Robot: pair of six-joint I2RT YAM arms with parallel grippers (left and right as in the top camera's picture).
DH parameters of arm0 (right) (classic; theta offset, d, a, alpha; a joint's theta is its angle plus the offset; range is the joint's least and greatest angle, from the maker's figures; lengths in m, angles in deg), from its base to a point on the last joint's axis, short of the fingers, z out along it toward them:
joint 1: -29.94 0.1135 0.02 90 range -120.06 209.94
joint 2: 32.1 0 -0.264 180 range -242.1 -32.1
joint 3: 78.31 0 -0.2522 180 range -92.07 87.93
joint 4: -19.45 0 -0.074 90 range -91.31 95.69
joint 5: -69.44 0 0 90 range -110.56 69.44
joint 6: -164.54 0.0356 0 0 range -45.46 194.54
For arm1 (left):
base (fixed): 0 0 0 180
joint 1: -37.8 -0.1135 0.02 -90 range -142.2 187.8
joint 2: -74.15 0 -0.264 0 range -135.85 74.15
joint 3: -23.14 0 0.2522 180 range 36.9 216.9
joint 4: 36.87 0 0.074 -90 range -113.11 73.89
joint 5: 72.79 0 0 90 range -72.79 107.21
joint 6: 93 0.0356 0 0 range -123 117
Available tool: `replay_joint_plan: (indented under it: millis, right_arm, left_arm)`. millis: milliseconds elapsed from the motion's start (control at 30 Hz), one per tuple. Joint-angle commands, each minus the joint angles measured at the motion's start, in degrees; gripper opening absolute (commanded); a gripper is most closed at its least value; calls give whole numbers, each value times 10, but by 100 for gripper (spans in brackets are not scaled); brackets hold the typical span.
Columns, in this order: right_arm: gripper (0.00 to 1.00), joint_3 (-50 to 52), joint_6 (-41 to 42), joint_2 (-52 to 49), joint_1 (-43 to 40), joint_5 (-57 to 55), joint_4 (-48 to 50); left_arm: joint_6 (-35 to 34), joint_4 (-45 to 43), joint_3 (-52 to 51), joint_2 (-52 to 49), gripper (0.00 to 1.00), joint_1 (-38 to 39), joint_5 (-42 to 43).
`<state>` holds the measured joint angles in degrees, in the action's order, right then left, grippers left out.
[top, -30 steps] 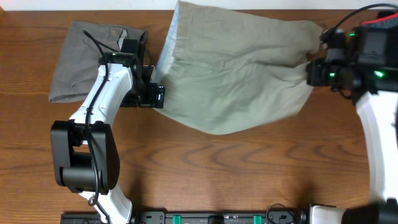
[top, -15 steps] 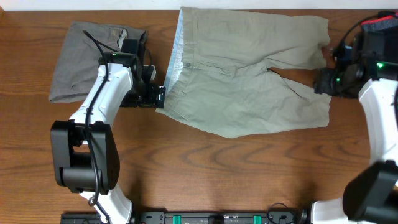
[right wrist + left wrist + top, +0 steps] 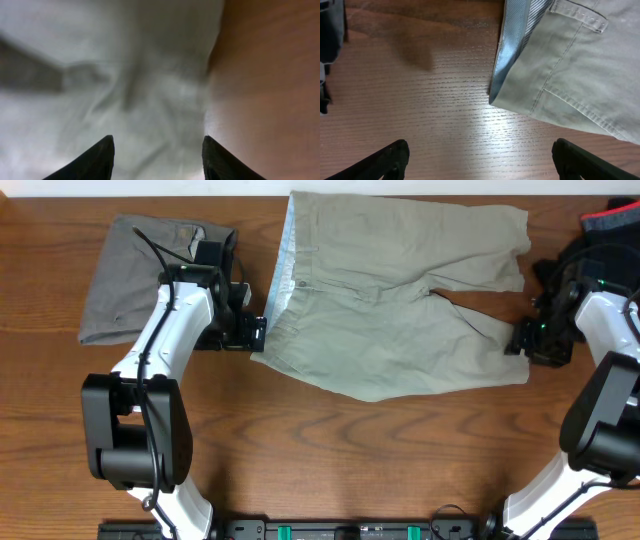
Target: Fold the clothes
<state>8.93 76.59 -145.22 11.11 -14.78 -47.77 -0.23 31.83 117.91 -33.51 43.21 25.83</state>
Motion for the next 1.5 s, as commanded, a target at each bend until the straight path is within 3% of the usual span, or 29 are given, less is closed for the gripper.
replay_joint_plan:
  millis: [0, 267, 400, 567, 833, 1200, 1467]
  right_arm:
    - [54, 1, 13, -20, -19, 1, 40]
    - [31, 1, 33, -73, -24, 90, 129]
    - [1, 0, 32, -82, -23, 148, 165]
    - [1, -41, 13, -20, -23, 228, 152]
    - [1, -66, 18, 116, -16, 223, 136]
    - [1, -58, 82, 25, 23, 187, 235]
    - [1, -58, 82, -23, 46, 184, 327]
  left_arm:
    - [-5, -2, -2, -16, 93, -2, 0]
    - [-5, -7, -2, -32, 93, -2, 43]
    - [-5, -7, -2, -37, 93, -2, 43]
    - [-5, -7, -2, -37, 93, -2, 43]
    - [-5, -7, -2, -37, 93, -2, 43]
    - [-5, -10, -2, -37, 93, -2, 43]
    - [-5, -9, -2, -37, 93, -2, 43]
